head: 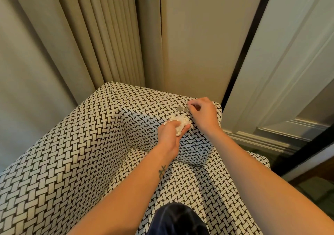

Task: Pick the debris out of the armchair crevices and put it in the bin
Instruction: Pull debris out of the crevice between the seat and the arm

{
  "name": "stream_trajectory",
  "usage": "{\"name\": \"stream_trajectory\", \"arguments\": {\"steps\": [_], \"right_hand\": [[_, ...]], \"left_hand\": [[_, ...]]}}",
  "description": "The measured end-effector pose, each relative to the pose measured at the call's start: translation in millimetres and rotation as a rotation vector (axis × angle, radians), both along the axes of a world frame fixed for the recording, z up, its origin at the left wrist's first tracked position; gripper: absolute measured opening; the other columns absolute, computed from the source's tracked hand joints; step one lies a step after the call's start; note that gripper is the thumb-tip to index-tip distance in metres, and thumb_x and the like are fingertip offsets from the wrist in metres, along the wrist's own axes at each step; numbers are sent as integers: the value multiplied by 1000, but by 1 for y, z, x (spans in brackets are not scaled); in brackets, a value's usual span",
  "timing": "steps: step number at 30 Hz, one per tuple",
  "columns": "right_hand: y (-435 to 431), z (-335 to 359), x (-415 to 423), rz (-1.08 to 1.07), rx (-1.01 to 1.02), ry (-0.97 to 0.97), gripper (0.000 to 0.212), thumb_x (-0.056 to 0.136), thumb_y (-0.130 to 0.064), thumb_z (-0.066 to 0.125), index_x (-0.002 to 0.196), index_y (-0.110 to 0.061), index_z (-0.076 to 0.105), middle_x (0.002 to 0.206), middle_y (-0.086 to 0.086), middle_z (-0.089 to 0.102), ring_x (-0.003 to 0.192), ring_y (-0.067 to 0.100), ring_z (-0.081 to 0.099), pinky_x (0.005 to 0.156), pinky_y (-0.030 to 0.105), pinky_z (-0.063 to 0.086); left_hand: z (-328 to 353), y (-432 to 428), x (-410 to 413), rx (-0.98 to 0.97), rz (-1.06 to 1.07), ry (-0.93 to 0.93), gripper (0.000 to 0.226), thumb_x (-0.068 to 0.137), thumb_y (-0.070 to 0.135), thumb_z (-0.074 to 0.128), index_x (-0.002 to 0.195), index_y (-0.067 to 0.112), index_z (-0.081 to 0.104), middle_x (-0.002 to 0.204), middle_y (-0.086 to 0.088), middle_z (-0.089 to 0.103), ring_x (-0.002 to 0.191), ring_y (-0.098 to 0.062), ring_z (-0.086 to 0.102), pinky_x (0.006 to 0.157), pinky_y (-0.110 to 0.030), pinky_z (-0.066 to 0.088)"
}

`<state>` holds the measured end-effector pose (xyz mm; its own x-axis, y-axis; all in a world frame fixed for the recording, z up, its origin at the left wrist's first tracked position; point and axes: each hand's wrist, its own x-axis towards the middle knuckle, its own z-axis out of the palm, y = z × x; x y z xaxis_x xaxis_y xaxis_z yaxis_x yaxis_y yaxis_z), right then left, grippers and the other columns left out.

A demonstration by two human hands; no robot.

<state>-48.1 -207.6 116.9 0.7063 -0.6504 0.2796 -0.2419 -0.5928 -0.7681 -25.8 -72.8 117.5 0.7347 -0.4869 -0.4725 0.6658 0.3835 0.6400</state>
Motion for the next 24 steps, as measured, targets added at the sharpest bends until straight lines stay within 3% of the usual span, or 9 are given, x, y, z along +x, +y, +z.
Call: {"name": "stream_trajectory", "arguments": {"steps": [8, 11, 13, 17, 21, 24], "right_hand": [[-1, 0, 2, 5, -25, 33, 17, 100, -24, 61, 103, -19, 77, 109, 2, 64, 98, 13, 57, 92, 27, 43], [1, 3, -7, 32, 13, -14, 19, 101, -22, 59, 97, -19, 77, 106, -4, 66, 96, 6, 56, 83, 11, 37], [3, 4, -17, 60, 34, -32, 21, 102, -18, 56, 102, -19, 77, 110, -8, 70, 102, 3, 58, 86, 5, 36], [13, 3, -45, 70, 145, -71, 23, 103, -18, 56, 118, -19, 74, 115, -11, 69, 106, 0, 59, 86, 8, 40], [27, 5, -74, 46, 257, -164, 22, 103, -17, 57, 116, -15, 74, 111, -9, 70, 102, -4, 61, 86, 14, 48], [34, 4, -101, 20, 323, -217, 22, 103, -17, 57, 116, -14, 74, 109, -11, 71, 102, 1, 64, 89, 20, 53]], "left_hand": [[0, 1, -1, -23, 6, 24, 37, 96, -9, 50, 133, -4, 47, 129, -27, 59, 105, -37, 69, 76, -31, 64], [5, 5, -3, -39, -28, 56, 37, 97, -10, 49, 133, -2, 48, 130, -27, 58, 108, -37, 68, 75, -31, 64], [8, 6, -6, -50, -66, 65, 34, 98, -11, 47, 129, -1, 50, 129, -27, 58, 111, -37, 66, 80, -32, 63], [15, 4, -24, -70, -173, 66, 25, 99, -10, 44, 118, 2, 55, 124, -27, 61, 107, -34, 66, 90, -34, 58], [19, 2, -47, -58, -246, 24, 21, 98, -9, 44, 110, 2, 57, 111, -23, 65, 103, -30, 64, 105, -38, 50], [17, -1, -65, -73, -297, 17, 22, 98, -7, 45, 116, -2, 56, 111, -22, 67, 99, -27, 66, 94, -35, 55]]}}
